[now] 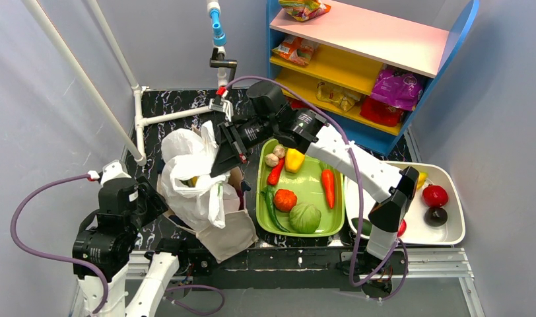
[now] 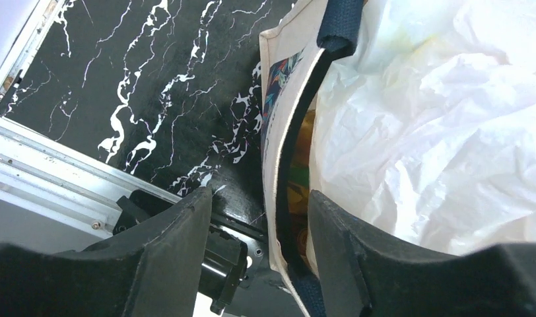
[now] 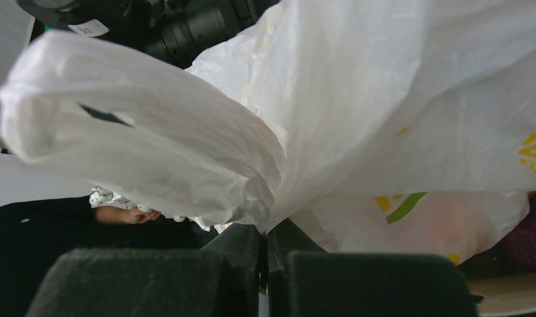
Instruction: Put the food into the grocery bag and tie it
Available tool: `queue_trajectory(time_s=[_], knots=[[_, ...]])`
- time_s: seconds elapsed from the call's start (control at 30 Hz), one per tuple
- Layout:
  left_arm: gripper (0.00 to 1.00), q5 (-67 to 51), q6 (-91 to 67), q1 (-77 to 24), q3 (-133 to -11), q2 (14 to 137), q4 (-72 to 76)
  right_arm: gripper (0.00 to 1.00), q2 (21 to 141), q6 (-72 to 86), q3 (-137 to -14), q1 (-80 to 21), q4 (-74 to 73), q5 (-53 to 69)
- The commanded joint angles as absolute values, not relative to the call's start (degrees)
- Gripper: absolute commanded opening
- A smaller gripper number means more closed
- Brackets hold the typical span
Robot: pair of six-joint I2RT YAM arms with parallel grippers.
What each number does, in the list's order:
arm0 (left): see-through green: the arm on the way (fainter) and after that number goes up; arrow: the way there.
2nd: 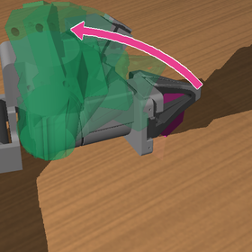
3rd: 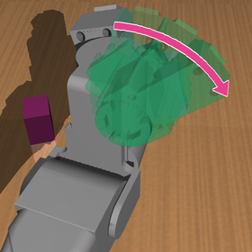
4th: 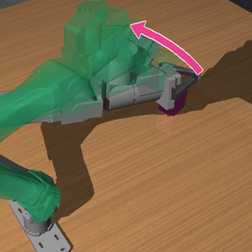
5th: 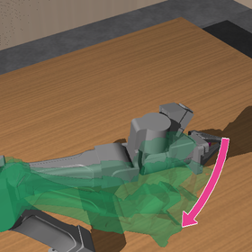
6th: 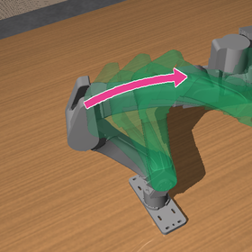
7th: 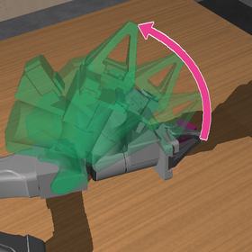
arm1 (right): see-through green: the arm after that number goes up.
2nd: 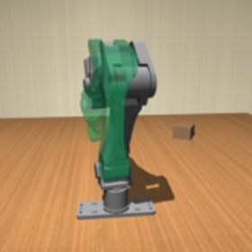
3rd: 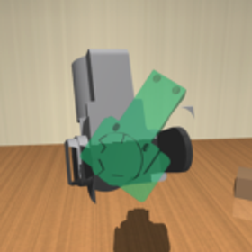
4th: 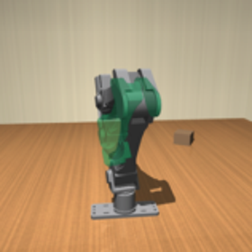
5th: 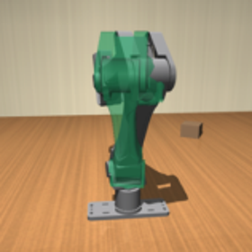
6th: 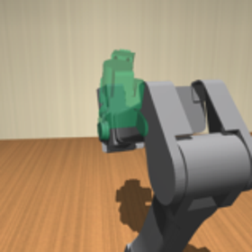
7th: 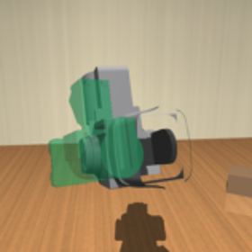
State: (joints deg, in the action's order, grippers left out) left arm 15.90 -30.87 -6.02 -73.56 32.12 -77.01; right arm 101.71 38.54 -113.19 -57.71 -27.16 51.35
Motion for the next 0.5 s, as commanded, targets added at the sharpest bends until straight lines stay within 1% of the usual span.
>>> queue_trajectory(time_s=[0.0,0.17,0.37,0.47], knots=[[0.53,16.06,-32.35,-6.15,-71.85,33.05,-76.04,0.01,100.96,36.96,-111.98,-57.30,-32.25,52.26],[0.47,15.32,-33.06,-6.15,-70.07,32.29,-75.57,0.01,105.68,33.94,-115.35,-57.39,-42.14,48.86],[0.38,14.21,-33.67,-6.15,-68.48,31.51,-74.95,0.01,112.12,34.43,-123.91,-58.28,-45.12,44.90],[0.38,14.06,-33.35,-6.15,-69.82,31.96,-74.91,0.01,115.49,34.82,-127.63,-59.06,-46.22,42.27]])
